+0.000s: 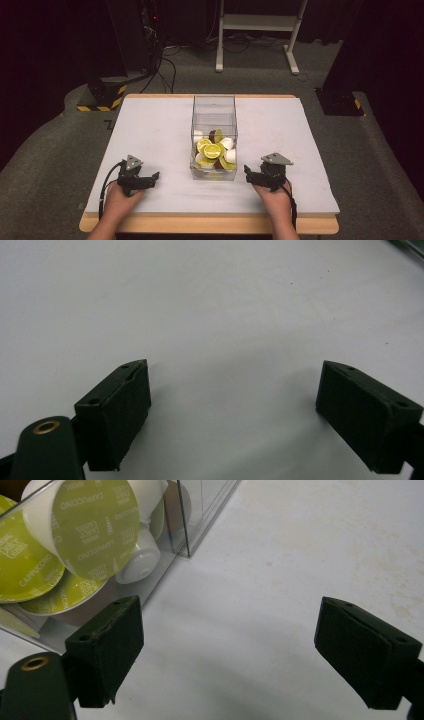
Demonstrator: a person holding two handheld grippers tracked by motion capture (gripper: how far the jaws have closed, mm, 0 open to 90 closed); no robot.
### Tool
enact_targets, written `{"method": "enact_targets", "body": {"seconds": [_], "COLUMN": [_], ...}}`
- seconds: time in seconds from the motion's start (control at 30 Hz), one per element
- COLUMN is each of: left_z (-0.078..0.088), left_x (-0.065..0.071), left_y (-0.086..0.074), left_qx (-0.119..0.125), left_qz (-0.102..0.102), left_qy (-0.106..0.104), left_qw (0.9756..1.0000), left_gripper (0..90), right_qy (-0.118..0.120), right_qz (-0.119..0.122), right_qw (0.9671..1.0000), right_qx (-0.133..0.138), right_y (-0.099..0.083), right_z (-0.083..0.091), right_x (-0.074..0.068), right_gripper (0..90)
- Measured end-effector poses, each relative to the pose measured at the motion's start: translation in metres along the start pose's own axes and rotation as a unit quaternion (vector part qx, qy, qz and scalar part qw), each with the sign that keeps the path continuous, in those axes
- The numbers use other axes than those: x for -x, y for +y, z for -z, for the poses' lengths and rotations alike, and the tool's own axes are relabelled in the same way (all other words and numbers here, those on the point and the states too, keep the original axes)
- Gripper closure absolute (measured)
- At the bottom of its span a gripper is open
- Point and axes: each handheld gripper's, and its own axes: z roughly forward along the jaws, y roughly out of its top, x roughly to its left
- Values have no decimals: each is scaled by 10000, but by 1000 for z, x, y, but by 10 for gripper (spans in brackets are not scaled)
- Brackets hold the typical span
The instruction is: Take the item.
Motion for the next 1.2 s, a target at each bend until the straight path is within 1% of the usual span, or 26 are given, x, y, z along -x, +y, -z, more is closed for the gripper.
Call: {"method": "enact_targets", "body": {"seconds": [0.07, 0.13, 0.2, 0.27, 0.4, 0.43, 0.57, 0.67, 0.73, 1.07, 1.17, 1.2], "left_z": [0, 0, 0, 0, 0, 0, 0, 0, 0, 0, 0, 0], "left_x": [0, 0, 0, 0, 0, 0, 0, 0, 0, 0, 0, 0], "left_y": [0, 0, 0, 0, 0, 0, 0, 0, 0, 0, 0, 0], "left_qx": [-31, 0, -27, 0, -27, -2, -8, -23, -21, 0, -1, -3], "left_qz": [-27, 1, -25, 0, -25, 1, -8, -18, -17, 1, 1, 1], "left_qy": [2, 0, 2, -1, 2, -1, -1, 2, 2, -2, -1, -2], "left_qw": [10000, 10000, 10000, 10000, 10000, 10000, 10000, 10000, 10000, 10000, 10000, 10000], "left_gripper": [144, 144, 144, 144, 144, 144, 144, 144, 144, 144, 144, 144], "right_qy": [9, 9, 22, 37, 44, 41, 80, 47, 89, 50, 8, 22], "right_qz": [30, 41, 35, 31, 56, 57, 90, 91, 88, 33, 103, 72], "right_qw": [10000, 10000, 10000, 10000, 9999, 9999, 9998, 9998, 9997, 9993, 9991, 9992], "right_qx": [28, 44, 54, 81, 118, 135, 171, 175, 221, 382, 422, 405], "right_y": [0, 1, 2, 2, 3, 4, 6, 6, 7, 10, 11, 11], "right_z": [1, 2, 3, 4, 6, 7, 9, 10, 12, 18, 20, 20], "right_x": [0, 0, 0, -1, -1, -1, 0, 0, 1, 2, 3, 3], "right_gripper": [131, 133, 135, 137, 142, 144, 145, 152, 159, 171, 171, 171]}}
